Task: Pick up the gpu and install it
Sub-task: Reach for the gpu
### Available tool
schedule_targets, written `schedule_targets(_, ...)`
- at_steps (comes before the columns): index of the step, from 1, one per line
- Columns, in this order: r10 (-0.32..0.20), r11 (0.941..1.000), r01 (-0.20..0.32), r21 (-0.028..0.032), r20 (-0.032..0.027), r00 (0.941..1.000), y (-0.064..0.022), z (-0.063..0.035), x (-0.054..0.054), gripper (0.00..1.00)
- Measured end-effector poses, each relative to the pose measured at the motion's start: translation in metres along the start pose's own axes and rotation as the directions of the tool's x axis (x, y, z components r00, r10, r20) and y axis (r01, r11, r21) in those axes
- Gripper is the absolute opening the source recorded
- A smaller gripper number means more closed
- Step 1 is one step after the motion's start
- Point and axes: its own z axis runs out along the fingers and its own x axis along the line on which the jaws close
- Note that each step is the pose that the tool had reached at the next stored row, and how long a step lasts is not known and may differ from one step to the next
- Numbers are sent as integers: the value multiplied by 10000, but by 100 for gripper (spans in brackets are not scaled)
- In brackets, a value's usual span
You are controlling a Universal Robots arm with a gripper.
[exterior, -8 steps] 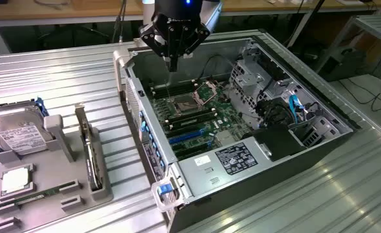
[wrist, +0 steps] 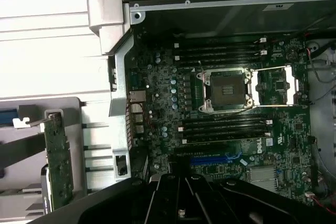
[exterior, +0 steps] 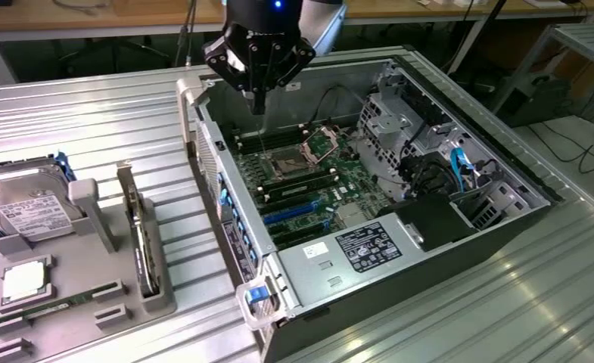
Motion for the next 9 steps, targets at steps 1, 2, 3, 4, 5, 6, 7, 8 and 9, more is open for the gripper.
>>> schedule_targets(1,0,10000,0,-1,-3,10000,-1,3,9,11)
schedule_targets(2,-1,10000,1,1,-8,10000,-2,5,17,11)
schedule_targets(3,-1,10000,1,2,-12,10000,-3,7,25,11)
schedule_targets(4,-3,10000,3,2,-15,10000,-3,10,32,11)
schedule_targets(5,-3,10000,3,2,-22,10000,-5,14,44,11)
schedule_targets(6,-3,10000,3,2,-24,10000,-6,16,53,11)
schedule_targets(7,-6,10000,6,2,-41,10000,-15,31,125,11)
schedule_targets(8,-23,10000,23,6,-54,10000,-34,52,213,11)
schedule_targets(9,-84,10000,84,4,-57,9999,-82,63,256,11)
